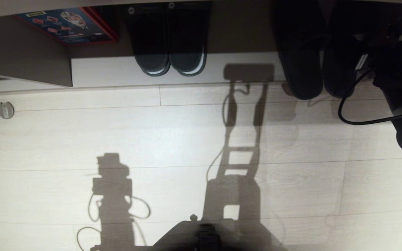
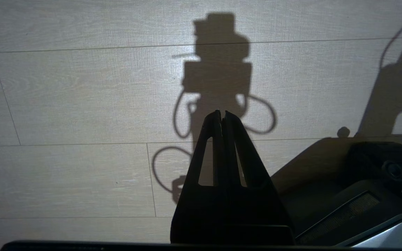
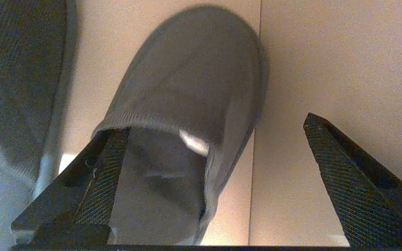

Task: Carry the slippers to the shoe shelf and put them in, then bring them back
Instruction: Pick up the slippers in the shoe cabinet

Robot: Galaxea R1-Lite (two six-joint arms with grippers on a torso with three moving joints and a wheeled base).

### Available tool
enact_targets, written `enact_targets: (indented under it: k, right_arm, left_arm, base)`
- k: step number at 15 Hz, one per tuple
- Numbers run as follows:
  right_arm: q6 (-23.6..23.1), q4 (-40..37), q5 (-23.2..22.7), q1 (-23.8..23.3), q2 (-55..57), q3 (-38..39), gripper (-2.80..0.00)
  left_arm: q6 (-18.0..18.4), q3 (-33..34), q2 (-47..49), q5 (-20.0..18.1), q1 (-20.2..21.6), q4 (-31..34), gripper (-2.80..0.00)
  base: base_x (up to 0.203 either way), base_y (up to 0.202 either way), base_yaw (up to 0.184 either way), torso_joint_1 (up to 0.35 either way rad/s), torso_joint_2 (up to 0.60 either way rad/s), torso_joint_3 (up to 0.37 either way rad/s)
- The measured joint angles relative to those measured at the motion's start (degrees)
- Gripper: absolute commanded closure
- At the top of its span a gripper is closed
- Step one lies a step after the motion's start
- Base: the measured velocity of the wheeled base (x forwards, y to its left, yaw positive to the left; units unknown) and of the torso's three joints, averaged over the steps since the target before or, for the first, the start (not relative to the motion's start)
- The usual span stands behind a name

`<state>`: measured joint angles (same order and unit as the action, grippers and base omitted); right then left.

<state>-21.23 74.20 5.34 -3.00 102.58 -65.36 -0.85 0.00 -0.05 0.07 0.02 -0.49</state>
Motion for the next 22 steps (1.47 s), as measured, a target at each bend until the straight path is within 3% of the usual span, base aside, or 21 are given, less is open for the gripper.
enact_targets:
  k: [7,18,22]
  right_arm:
    - [-2.1,-0.3,-1.0,2.8,2.1,-3.9,-2.80]
    - [-4.8,-6.5,-6.2,4.1,-3.3,5.1,-2.80]
    - [-1.3,-9.7,-6.4,4.2,-7.6,8.5,-2.80]
  left_arm:
    - [0.0,0.0,0.0,0.0,0.0,0.0,0.00]
    - [0.0,0.0,0.0,0.0,0.0,0.0,0.00]
    - [0.0,0.0,0.0,0.0,0.0,0.0,0.00]
  base:
    - [0.000,0.000,0.000,0.000,0.00,0.000]
    - [0.000,0.000,0.000,0.000,0.00,0.000]
    - [0.000,0.000,0.000,0.000,0.00,0.000]
